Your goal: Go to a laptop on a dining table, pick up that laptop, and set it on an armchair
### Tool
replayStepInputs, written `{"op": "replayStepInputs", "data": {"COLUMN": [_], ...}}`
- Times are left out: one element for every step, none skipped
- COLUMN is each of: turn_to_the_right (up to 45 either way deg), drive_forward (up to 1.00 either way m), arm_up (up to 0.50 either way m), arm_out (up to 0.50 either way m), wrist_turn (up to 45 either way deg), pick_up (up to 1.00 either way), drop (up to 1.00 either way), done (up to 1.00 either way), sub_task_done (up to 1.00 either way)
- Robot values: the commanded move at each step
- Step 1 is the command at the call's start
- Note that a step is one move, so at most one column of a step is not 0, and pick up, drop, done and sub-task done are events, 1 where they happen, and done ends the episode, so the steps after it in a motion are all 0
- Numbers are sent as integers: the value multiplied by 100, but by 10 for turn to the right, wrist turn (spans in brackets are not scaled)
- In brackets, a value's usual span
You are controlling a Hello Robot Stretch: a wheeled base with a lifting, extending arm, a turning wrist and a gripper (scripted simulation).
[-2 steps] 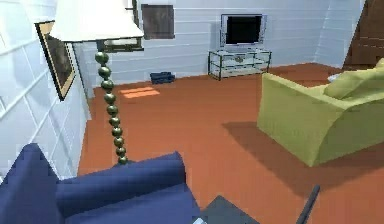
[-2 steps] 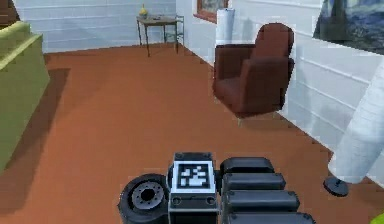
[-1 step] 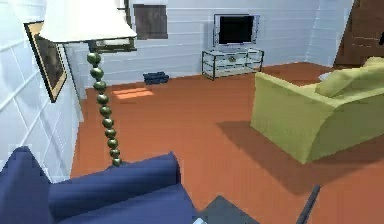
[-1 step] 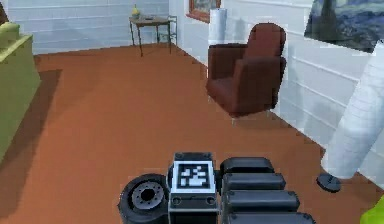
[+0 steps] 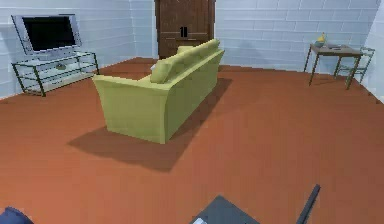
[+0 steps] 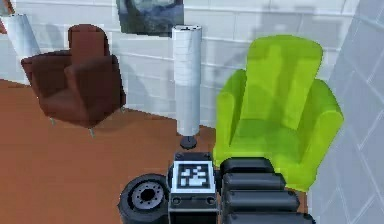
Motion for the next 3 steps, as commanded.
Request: {"op": "replayStepInputs", "data": {"turn_to_the_right": [150, 0, -450], "drive_forward": [0, 10, 0], "arm_up": [0, 0, 0], "arm_out": [0, 0, 0], "wrist_turn": [0, 0, 0], "pick_up": [0, 0, 0], "drop": [0, 0, 0], "done": [0, 0, 0], "sub_task_done": [0, 0, 0]}}
